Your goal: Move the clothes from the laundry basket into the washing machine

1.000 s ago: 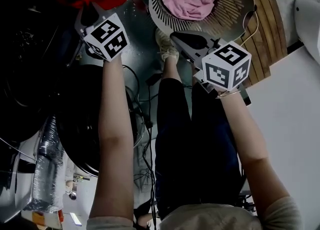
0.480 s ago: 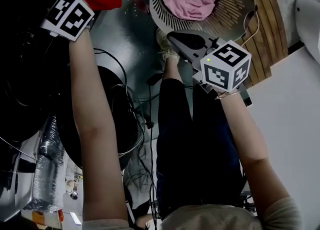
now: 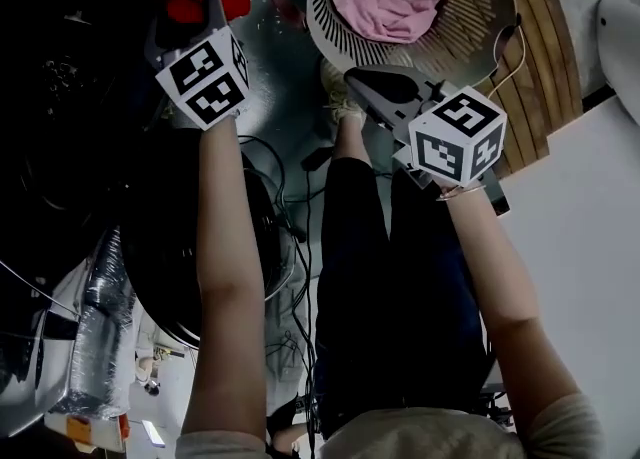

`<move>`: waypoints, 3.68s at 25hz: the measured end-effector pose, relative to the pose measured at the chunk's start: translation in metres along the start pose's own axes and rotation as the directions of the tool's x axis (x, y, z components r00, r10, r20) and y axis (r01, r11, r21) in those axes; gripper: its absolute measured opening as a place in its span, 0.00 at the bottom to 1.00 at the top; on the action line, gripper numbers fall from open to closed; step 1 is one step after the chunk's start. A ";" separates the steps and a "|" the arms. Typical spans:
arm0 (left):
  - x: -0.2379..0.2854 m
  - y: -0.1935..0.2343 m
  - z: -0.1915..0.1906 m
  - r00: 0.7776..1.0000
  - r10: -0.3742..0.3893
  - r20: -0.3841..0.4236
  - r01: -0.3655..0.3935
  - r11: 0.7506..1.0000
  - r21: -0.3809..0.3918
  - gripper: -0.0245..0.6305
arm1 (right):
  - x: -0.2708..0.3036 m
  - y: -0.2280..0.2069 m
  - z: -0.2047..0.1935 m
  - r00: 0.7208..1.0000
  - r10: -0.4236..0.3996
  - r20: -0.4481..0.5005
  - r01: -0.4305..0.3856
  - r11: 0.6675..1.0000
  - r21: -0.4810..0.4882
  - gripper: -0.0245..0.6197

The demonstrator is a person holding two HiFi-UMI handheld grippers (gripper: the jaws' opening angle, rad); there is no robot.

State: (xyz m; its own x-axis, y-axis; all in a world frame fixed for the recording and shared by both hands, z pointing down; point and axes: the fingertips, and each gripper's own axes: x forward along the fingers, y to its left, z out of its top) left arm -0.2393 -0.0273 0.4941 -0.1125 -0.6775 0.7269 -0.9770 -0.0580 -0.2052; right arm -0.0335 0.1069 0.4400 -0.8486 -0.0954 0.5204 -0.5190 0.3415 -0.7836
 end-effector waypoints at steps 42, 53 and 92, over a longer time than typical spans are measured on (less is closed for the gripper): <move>-0.064 -0.057 0.034 0.993 0.008 0.117 0.008 0.991 -0.133 0.11 | -0.005 -0.114 0.022 0.957 -0.288 0.022 0.289 0.953 -0.095 0.23; -0.106 -0.155 0.019 0.909 -0.398 0.122 0.416 0.882 -0.223 0.05 | 0.060 -0.290 -0.025 0.820 -0.551 -0.155 0.555 0.832 -0.017 0.43; -0.137 -0.264 0.049 0.748 -0.658 0.087 0.641 0.751 0.162 0.39 | -0.101 0.044 0.091 0.984 0.068 0.164 -0.047 0.990 -0.129 0.11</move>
State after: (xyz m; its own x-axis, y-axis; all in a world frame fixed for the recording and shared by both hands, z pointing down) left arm 0.0426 0.0449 0.4165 0.5740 -0.5328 0.6219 -0.7761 -0.5961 0.2056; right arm 0.0200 0.0470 0.3217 -0.8872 -0.2238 0.4035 -0.4611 0.4638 -0.7565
